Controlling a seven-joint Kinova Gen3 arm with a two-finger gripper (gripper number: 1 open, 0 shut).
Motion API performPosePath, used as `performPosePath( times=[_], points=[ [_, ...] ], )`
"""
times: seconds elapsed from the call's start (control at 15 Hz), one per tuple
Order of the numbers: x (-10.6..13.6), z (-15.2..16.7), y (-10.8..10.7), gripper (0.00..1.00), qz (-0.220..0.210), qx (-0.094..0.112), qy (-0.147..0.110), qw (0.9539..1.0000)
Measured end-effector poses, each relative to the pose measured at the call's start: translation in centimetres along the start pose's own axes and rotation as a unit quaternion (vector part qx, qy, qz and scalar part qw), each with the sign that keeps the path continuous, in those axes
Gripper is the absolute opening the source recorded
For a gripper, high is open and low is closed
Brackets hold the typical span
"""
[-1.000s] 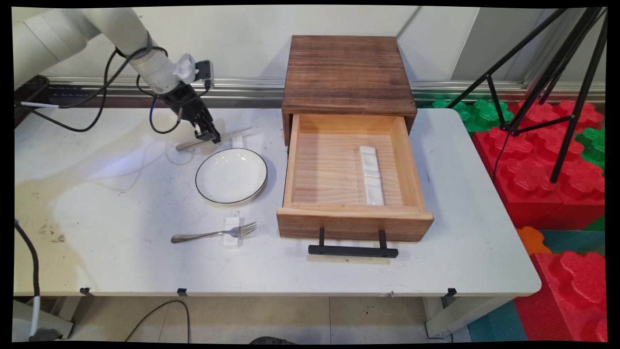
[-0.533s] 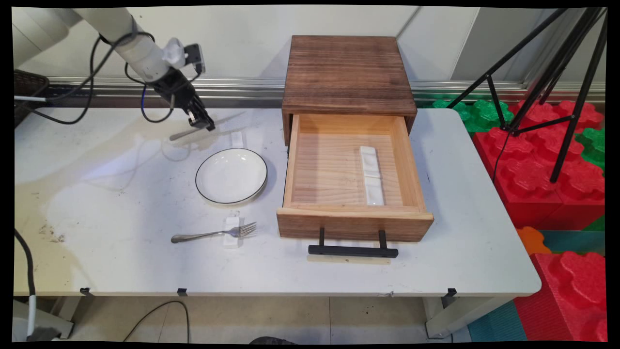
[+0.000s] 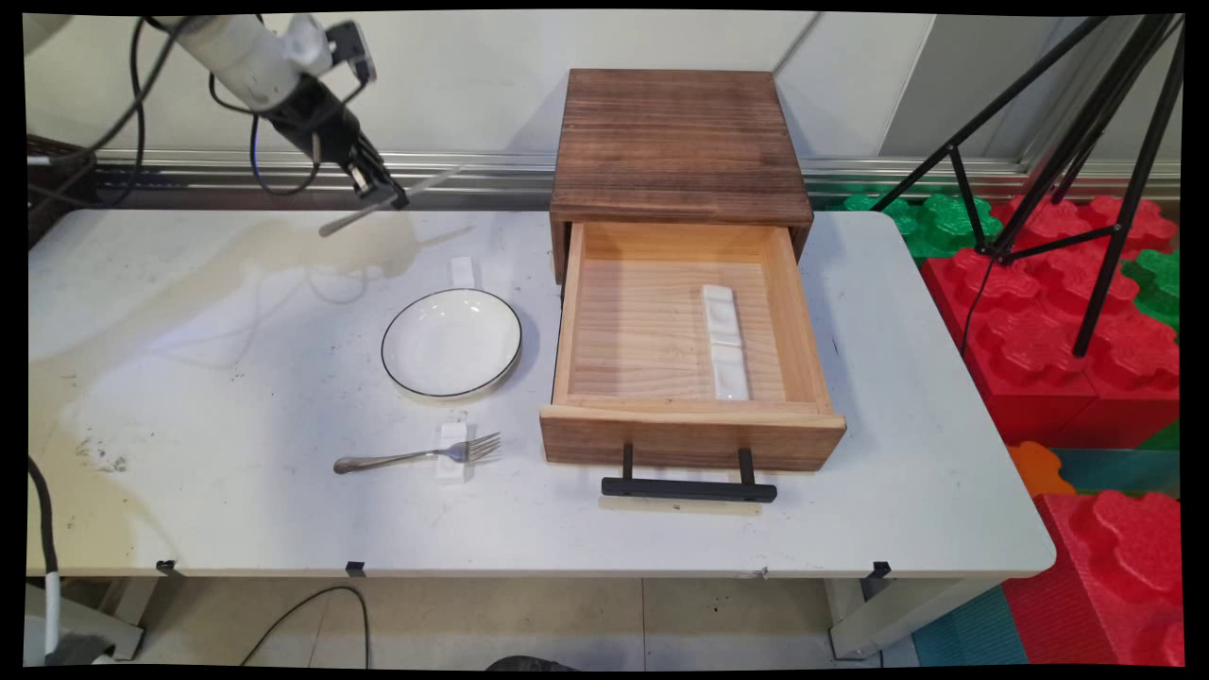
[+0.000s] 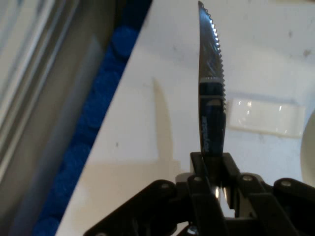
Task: Place the picked object into the drawer
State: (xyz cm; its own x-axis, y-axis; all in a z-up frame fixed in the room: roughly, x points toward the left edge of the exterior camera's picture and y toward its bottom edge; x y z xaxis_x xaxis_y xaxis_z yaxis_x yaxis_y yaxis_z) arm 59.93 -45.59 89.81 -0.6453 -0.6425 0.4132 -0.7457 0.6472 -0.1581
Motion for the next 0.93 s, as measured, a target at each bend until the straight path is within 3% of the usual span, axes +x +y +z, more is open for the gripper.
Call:
performPosePath(
  times=[0.33, 0.93],
  points=[
    [1.7, -3.2, 0.5, 0.0, -0.003, 0.006, 0.026, 0.9996],
    [6.8, -7.0, 4.1, 0.0, 0.035, -0.022, 0.072, 0.9965]
  ],
)
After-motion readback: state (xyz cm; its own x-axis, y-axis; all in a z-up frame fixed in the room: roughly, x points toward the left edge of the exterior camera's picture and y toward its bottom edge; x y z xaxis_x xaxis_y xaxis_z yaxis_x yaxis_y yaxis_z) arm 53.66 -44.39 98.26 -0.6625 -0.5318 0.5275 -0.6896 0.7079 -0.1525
